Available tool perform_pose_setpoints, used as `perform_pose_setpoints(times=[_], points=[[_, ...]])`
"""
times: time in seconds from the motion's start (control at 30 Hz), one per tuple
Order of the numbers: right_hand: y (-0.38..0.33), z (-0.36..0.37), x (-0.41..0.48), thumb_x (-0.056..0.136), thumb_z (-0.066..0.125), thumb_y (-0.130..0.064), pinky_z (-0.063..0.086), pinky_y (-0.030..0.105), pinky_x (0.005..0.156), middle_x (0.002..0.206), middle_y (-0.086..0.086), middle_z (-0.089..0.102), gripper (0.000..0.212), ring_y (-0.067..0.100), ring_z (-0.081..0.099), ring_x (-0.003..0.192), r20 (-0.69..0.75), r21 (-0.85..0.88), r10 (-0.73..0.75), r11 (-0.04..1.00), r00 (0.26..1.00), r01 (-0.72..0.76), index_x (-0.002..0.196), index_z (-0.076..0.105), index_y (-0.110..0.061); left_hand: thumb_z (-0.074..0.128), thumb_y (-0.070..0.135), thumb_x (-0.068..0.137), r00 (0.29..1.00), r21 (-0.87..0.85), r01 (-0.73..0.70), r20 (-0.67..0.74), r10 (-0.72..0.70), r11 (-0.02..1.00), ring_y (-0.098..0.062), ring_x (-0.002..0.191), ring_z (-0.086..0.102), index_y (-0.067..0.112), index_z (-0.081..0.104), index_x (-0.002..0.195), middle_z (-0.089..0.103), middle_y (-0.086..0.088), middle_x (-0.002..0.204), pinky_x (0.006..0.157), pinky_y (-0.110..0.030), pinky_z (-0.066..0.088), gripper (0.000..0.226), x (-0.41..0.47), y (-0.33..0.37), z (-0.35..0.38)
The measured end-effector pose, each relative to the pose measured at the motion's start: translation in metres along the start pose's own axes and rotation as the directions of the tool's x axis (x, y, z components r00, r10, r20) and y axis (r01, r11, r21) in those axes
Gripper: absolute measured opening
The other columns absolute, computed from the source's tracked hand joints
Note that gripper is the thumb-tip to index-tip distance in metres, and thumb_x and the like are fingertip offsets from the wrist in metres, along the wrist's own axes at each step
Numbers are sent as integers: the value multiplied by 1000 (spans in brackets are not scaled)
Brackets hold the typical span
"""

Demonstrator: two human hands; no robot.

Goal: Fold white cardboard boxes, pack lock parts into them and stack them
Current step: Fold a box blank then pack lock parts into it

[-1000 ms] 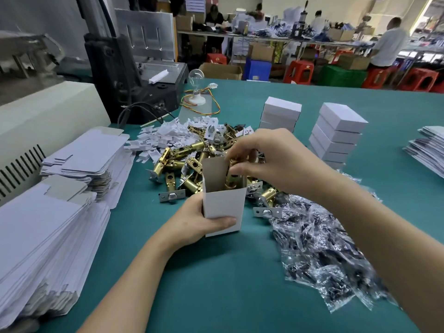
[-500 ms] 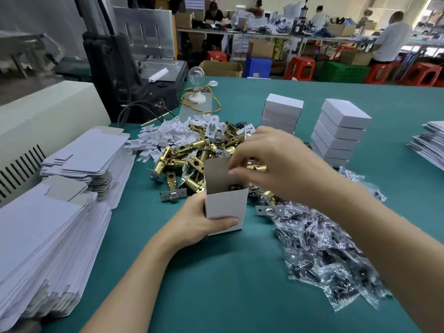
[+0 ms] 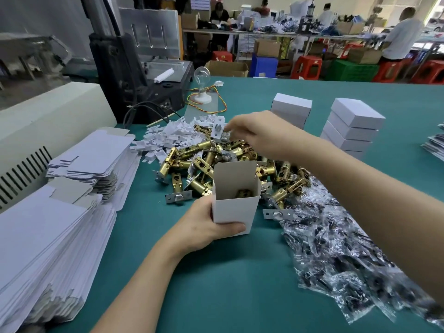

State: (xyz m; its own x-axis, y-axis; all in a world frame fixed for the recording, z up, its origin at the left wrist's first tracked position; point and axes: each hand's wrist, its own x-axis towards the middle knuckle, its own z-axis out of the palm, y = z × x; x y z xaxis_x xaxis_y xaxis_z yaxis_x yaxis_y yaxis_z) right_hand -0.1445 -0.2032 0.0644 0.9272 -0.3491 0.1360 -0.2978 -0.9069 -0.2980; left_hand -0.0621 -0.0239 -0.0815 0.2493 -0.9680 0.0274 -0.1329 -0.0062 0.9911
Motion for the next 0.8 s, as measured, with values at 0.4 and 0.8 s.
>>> perform_pose_setpoints(times=[0.4,0.8], points=[[-51,66,170,103,37,2,45,42,106,149,14,55,45,36,51,135,454,-380,-117,871,883,310,142,59,-5,87,25,80,1000,-8,-3,-5,3,1000,-4,99,67,35,70,108,72,14,104,81,-21,53,34,2,-12,-1],[-43,79,204,102,56,-11,49,31,84,121,8,74,27,24,67,104,371,-266,-190,916,909,300,122,76,-9,88,22,83,1000,38,-7,7,7,999,0,90,63,34,67,102,67,21,96,77,-18,47,31,5,-14,-5]])
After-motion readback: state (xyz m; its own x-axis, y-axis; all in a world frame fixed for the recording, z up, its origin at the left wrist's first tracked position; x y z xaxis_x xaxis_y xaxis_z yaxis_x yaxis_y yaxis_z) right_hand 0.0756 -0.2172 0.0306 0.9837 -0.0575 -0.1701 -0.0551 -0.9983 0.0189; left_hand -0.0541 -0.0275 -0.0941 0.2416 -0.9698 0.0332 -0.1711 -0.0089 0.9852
